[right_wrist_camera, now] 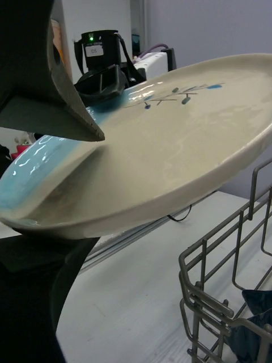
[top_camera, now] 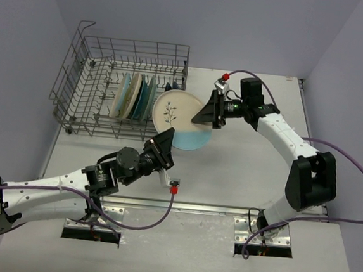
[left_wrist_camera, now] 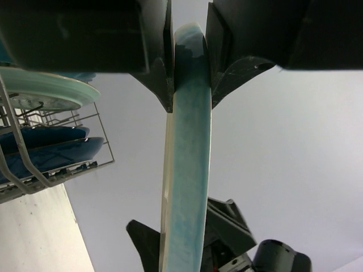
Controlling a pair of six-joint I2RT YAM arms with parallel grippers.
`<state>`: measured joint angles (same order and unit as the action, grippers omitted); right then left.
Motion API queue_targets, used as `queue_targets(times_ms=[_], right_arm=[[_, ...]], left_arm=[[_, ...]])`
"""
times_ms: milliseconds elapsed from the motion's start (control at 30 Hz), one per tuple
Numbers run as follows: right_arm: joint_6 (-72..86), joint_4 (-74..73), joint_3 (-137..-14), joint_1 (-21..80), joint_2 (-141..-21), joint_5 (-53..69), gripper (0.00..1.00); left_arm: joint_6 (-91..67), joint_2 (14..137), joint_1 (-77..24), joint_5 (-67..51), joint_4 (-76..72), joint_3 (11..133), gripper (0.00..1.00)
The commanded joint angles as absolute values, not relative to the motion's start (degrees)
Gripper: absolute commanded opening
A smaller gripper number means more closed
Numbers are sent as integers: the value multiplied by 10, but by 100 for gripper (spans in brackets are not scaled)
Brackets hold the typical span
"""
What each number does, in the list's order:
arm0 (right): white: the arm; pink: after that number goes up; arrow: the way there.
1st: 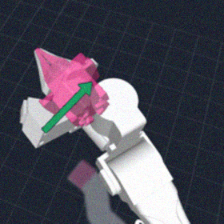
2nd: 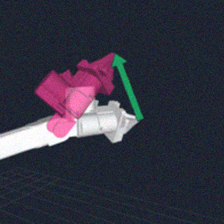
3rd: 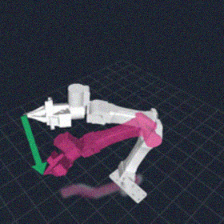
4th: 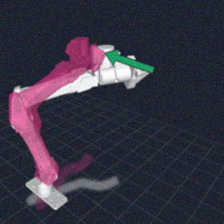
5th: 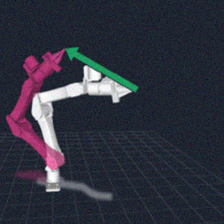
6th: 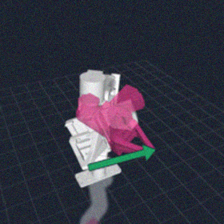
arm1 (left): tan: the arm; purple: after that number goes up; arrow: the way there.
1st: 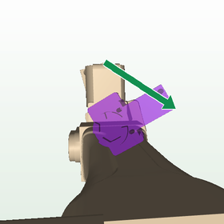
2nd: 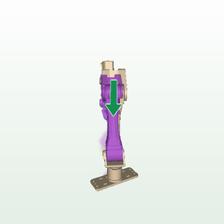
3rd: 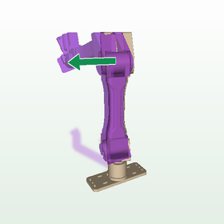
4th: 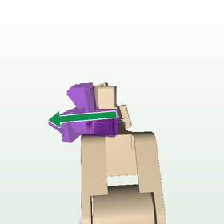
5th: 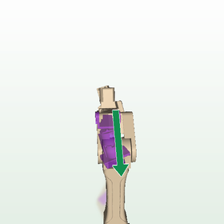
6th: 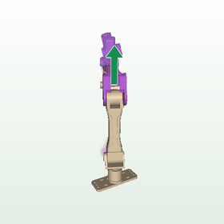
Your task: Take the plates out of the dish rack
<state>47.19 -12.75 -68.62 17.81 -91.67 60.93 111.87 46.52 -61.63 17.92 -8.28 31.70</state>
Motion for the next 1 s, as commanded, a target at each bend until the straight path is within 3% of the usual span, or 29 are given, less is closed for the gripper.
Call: queue_targets(times_ms=[0,100,167,200,233,267,333,567,733,967], right_arm=[[525,-4,-687,188,-916,664,34],[566,55,-661,187,-910,682,1],[574,60,-648,181,-904,683,0],[579,63,-641,176,-900,683,0],[589,72,-634,164,-896,683,0],[602,88,-618,146,-888,683,0],[622,117,-588,112,-873,680,0],[718,203,-507,-41,-840,676,0],[738,222,-481,-117,-837,643,0],[666,221,-484,-165,-877,510,0]], left_arm=[[1131,457,-627,207,-214,358,0],[1119,453,-628,227,-215,348,0],[1117,448,-627,237,-211,341,19],[1116,445,-627,239,-207,339,23],[1115,441,-627,241,-200,337,34],[1112,435,-627,246,-194,333,50],[1104,426,-627,260,-188,328,65],[1011,435,-626,330,-151,389,82],[867,479,-616,415,-92,522,88],[622,551,-523,449,122,717,97]])
